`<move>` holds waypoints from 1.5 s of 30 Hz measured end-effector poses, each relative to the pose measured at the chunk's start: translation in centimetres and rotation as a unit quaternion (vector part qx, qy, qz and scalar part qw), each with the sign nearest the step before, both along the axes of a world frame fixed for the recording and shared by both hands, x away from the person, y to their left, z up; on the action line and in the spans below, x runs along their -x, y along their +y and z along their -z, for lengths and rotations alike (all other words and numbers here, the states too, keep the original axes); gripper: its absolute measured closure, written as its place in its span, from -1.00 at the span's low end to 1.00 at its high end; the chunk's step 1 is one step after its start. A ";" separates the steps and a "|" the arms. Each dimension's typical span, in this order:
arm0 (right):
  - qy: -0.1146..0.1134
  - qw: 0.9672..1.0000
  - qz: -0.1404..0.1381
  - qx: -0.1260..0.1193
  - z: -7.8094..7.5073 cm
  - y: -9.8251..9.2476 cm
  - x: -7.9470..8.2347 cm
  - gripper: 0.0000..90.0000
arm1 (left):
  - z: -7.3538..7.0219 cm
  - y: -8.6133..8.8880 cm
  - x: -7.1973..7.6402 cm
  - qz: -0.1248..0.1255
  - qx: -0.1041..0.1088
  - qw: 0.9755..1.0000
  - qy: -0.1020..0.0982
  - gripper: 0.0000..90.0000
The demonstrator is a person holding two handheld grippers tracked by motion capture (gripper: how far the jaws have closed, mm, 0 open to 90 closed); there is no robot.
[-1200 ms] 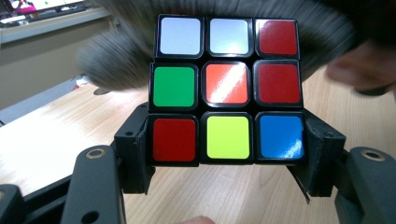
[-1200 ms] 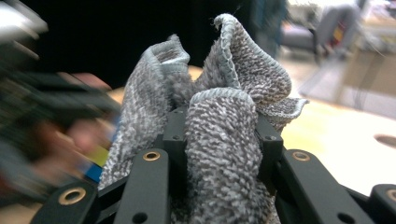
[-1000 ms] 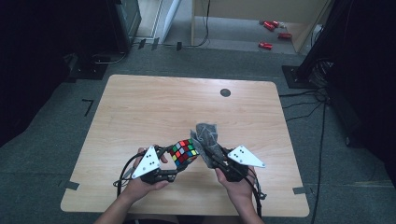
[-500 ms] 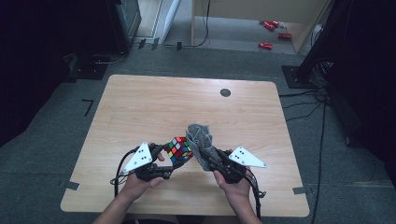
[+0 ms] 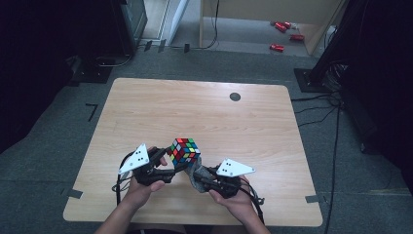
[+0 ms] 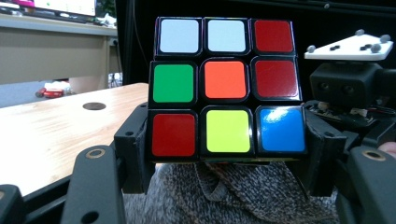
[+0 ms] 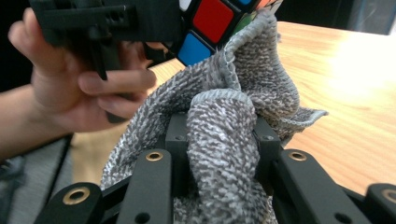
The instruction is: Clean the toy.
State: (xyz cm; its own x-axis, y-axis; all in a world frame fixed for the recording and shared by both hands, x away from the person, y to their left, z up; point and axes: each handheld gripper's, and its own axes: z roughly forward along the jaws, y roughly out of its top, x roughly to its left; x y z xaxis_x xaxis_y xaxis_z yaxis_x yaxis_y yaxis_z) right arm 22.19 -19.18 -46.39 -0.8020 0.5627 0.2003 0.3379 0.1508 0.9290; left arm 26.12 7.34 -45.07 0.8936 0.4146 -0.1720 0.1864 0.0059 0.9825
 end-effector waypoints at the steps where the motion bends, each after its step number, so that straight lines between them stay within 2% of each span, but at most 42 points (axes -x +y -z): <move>1: -0.003 1.000 0.004 0.002 -0.1 -0.1 -0.1 0.52 | 0.0 0.0 0.0 0.001 0.001 1.000 0.001 -0.23; 3: -0.014 0.999 0.035 -0.017 -0.5 -1.1 -0.2 0.52 | 0.0 -0.1 0.0 0.003 -0.002 1.000 0.001 -0.23; 4: -0.016 0.998 0.054 -0.039 -0.8 -1.8 -0.3 0.52 | 0.0 -0.1 0.0 0.003 -0.002 1.000 0.001 -0.23; 6: -0.018 0.992 0.085 -0.089 -1.4 -3.2 -0.4 0.52 | 0.1 -0.3 0.1 0.008 -0.007 1.000 0.003 -0.23; 7: -0.019 0.992 0.085 -0.094 -1.6 -3.4 -0.4 0.52 | 0.2 -0.4 0.1 0.010 -0.006 1.000 0.004 -0.23; 10: -0.017 0.996 0.048 -0.077 -1.4 -2.8 -0.4 0.52 | 0.1 -0.5 0.2 0.014 -0.001 1.000 0.006 -0.23; 12: -0.001 0.999 0.009 -0.050 -0.7 -1.6 -0.3 0.52 | 0.0 -0.3 0.1 0.012 0.006 1.000 0.008 -0.23; 15: 0.012 0.999 -0.045 -0.005 0.1 -0.1 -0.2 0.51 | 0.0 0.1 -0.1 0.005 0.011 1.000 0.013 -0.23; 16: 0.012 0.999 -0.048 0.013 0.1 0.2 0.0 0.51 | 0.0 0.2 -0.2 0.003 0.010 1.000 0.013 -0.23; 18: 0.009 0.999 -0.028 0.032 0.0 0.3 -0.1 0.51 | 0.0 0.2 -0.2 0.004 0.010 1.000 0.013 -0.23; 19: 0.010 1.000 -0.013 0.025 -0.3 0.0 -0.2 0.51 | 0.0 0.2 -0.2 0.004 0.012 1.000 0.013 -0.23; 21: 0.005 1.000 0.029 -0.005 -0.8 -1.2 -0.4 0.51 | -0.1 0.2 -0.2 0.006 0.013 1.000 0.014 -0.23; 23: -0.004 0.997 0.073 -0.040 -1.3 -2.2 -0.4 0.51 | 0.0 0.0 -0.2 0.010 0.011 1.000 0.014 -0.23; 24: -0.008 0.995 0.083 -0.058 -1.6 -2.5 -0.3 0.51 | 0.1 0.0 -0.1 0.013 0.008 1.000 0.015 -0.23; 26: -0.023 0.996 0.070 -0.057 -1.8 -2.1 0.1 0.51 | 0.1 -0.2 -0.1 0.015 0.008 1.000 0.016 -0.23; 29: -0.028 0.999 0.029 -0.021 -1.3 -0.4 0.6 0.50 | 0.0 0.1 -0.2 0.012 0.015 1.000 0.019 -0.23; 30: -0.024 1.000 0.003 -0.010 -0.9 0.2 0.7 0.50 | 0.0 0.2 -0.3 0.010 0.015 1.000 0.019 -0.23; 32: -0.019 0.999 -0.030 0.003 -0.5 0.9 0.9 0.48 | 0.0 0.3 -0.3 0.006 0.012 1.000 0.017 -0.23; 33: -0.029 0.999 -0.032 0.016 -0.5 1.2 1.0 0.48 | -0.1 0.4 -0.3 0.007 0.013 1.000 0.018 -0.23; 35: -0.037 0.999 -0.009 0.034 -0.7 1.2 1.0 0.48 | -0.1 0.5 -0.3 0.005 0.016 1.000 0.016 -0.23; 37: -0.038 0.998 0.032 0.032 -1.1 0.3 0.6 0.48 | -0.2 0.6 -0.3 0.006 0.018 1.000 0.016 -0.23; 39: -0.031 0.996 0.083 0.010 -1.4 -1.0 0.3 0.48 | -0.2 0.5 -0.3 0.008 0.018 1.000 0.017 -0.23; 41: -0.025 0.993 0.111 -0.031 -1.5 -1.8 0.1 0.48 | -0.1 0.4 -0.3 0.010 0.016 1.000 0.017 -0.23; 42: -0.028 0.992 0.112 -0.047 -1.6 -2.0 0.1 0.47 | -0.1 0.0 -0.2 0.016 0.011 1.000 0.017 -0.23; 43: -0.030 0.993 0.106 -0.051 -1.6 -1.9 0.2 0.47 | 0.0 -0.1 -0.1 0.019 0.009 1.000 0.017 -0.23; 45: -0.030 0.996 0.072 -0.050 -1.5 -1.3 0.4 0.46 | 0.0 -0.3 -0.1 0.019 0.011 1.000 0.018 -0.23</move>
